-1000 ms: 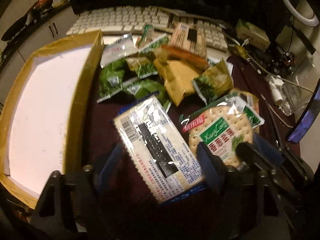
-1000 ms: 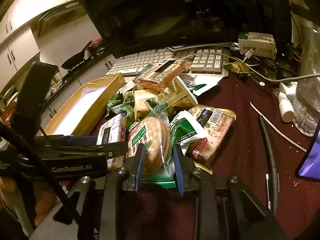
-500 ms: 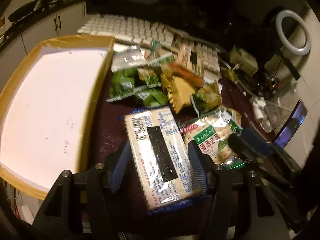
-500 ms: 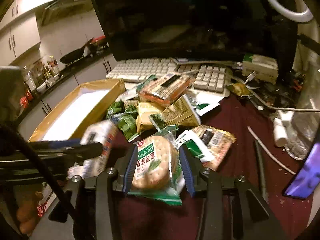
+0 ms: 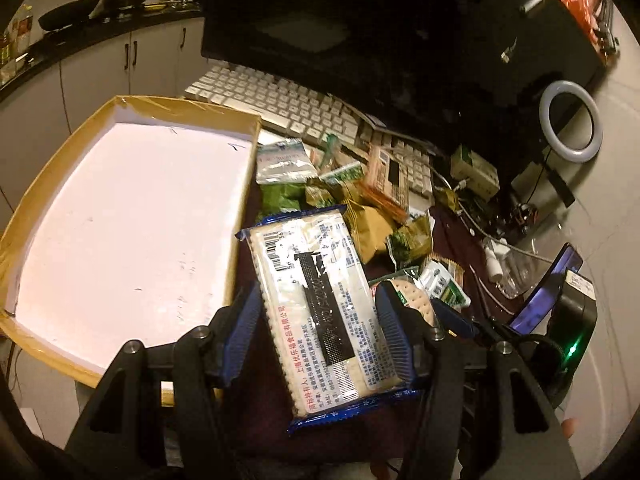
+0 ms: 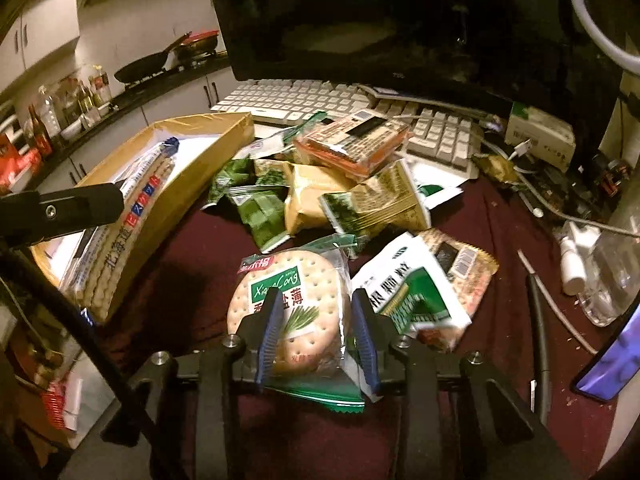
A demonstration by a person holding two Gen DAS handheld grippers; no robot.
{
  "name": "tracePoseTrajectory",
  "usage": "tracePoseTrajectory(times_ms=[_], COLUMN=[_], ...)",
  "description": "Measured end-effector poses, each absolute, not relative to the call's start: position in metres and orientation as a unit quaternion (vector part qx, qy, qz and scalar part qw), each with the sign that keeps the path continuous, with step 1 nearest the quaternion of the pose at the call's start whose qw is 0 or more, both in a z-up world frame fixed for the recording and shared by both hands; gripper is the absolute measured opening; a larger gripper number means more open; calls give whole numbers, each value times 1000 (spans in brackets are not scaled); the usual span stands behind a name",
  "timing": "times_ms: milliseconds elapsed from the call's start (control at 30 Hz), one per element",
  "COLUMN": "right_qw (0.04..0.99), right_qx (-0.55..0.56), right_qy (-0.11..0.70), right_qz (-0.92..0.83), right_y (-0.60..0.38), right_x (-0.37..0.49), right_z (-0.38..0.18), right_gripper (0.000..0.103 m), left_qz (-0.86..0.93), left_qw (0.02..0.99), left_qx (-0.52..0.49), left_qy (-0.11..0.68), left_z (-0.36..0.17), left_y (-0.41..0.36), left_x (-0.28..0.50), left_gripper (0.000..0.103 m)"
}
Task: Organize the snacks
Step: 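Grasp the white cracker pack with the left tool while the right tool grasps the round cracker bag, then carry both packs into the tray and open both tools to release them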
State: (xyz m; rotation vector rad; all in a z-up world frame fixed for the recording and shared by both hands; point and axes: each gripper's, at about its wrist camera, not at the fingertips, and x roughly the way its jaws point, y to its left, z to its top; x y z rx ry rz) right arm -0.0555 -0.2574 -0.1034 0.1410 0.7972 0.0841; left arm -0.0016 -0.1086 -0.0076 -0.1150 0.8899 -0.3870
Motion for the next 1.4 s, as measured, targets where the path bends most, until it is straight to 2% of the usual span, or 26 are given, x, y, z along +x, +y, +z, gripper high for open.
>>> tracePoseTrajectory(times_ms=[33,67,100,133,267,467,600,867,1000,1400], right_qw=[916,911,910,911,911,913,918,945,940,920], right_qx=[76,82,85,81,15,3,20,72,77,5], right_qy=[392,401,401,400,412,409,396,306,299,320], right_qz=[46,55,63,66,34,16,27,88,142,226], right_y=[-257,-254,-251,-246,-218,-214,-216,-212,-186,-92], right_x=[-54,-51,-51,-51,-45,-44,-51,-66,-53,18], right_z=[-104,-107,-107,-106,-111,-116,-112,-69,-56,-62], right_gripper=[43,62,77,78,78,75,75,75,75,75], left_qz=[-182,-180,-180,-183,-185,-188,-184,-160,-124,-42], left_qw=[885,886,886,885,890,893,893,902,909,897], left_qx=[-56,-61,-69,-76,-82,-94,-101,-124,-131,-83], left_qy=[424,422,421,420,409,398,397,382,375,432], left_z=[-8,-5,-4,-2,5,8,6,14,16,-30], left_y=[-109,-105,-102,-99,-91,-76,-69,-36,-6,37], left_x=[-1,-1,-1,-2,-7,-13,-10,-7,2,36], left_gripper=[60,60,60,60,60,59,59,59,59,59])
